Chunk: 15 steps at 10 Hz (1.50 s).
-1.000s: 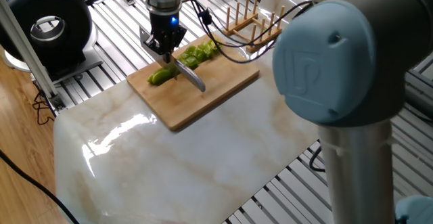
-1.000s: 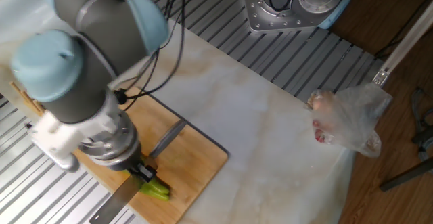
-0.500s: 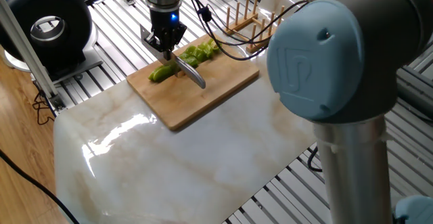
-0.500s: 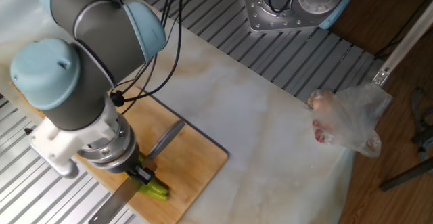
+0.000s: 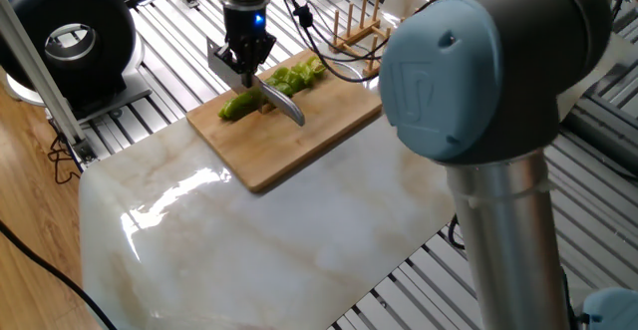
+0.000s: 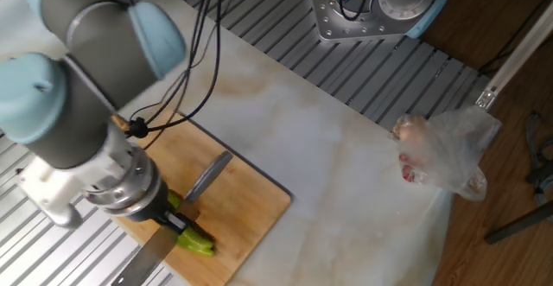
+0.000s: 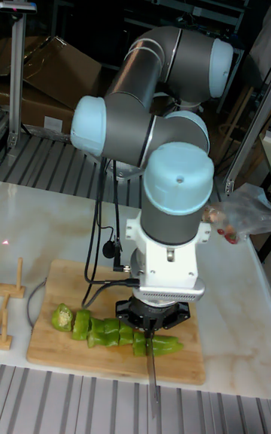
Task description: Chop the chili peppers
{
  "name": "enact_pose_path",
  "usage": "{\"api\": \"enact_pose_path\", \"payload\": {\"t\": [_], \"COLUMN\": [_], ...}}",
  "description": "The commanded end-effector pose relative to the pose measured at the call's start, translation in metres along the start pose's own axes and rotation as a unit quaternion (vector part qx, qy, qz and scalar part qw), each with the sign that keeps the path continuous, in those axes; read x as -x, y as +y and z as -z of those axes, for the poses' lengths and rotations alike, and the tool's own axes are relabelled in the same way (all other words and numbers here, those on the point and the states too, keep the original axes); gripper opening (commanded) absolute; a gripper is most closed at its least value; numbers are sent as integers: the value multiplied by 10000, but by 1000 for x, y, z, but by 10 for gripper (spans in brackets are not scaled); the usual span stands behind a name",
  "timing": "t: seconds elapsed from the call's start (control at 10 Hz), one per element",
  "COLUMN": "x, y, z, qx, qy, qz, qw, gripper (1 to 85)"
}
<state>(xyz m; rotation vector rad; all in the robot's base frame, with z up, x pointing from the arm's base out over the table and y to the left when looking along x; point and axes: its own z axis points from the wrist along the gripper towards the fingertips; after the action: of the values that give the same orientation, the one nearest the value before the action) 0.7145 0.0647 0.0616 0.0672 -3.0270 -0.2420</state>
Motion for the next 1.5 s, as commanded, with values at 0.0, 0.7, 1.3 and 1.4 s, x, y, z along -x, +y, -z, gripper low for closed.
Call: {"api": "enact_pose_path", "payload": {"t": [0.0,0.7,1.3,1.4], "x": [-9,-8,-6,-7], "y": [-19,13,51,53], "z": [27,59,34,33], "qx": [45,-300,-130,-121], "qy": [179,-406,-582,-567], "qz": [45,-181,11,-4], "qw": [9998,9986,9982,9983], "gripper": [13,13,13,13]}}
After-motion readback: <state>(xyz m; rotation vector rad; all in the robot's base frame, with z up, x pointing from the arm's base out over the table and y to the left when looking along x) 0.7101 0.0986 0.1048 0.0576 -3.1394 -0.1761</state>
